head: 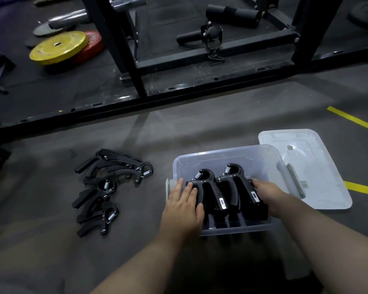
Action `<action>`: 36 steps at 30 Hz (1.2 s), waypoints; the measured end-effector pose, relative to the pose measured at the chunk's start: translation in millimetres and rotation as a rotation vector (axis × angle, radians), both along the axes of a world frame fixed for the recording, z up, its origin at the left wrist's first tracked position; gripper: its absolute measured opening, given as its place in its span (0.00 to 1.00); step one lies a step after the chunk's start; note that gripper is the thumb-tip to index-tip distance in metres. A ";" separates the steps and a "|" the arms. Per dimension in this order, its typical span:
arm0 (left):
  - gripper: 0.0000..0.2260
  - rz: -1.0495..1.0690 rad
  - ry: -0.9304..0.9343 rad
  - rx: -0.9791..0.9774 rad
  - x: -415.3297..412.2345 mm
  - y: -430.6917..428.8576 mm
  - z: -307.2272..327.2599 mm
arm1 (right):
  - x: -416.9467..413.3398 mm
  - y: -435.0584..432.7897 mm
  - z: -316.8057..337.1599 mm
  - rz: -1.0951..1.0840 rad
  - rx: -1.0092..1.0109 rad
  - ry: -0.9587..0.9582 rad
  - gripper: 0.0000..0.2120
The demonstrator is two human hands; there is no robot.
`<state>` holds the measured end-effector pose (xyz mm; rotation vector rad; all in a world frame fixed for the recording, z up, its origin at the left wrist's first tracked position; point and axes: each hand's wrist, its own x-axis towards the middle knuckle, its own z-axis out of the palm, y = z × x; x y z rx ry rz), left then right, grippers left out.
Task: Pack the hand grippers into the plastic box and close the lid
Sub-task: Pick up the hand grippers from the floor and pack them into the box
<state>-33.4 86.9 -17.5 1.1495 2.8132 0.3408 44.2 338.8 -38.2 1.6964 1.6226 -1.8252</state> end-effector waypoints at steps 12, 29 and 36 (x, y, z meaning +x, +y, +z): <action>0.27 -0.020 -0.047 -0.028 -0.5 -0.6 3.3 | -20.1 -8.4 15.7 0.399 0.260 -0.012 0.25; 0.23 0.515 -0.110 0.342 -46.8 -67.2 4.0 | -89.4 -163.4 33.0 0.868 1.088 0.275 0.32; 0.20 1.279 -0.652 0.029 -106.6 -142.0 -15.3 | -88.6 -223.4 16.3 1.043 1.183 0.240 0.36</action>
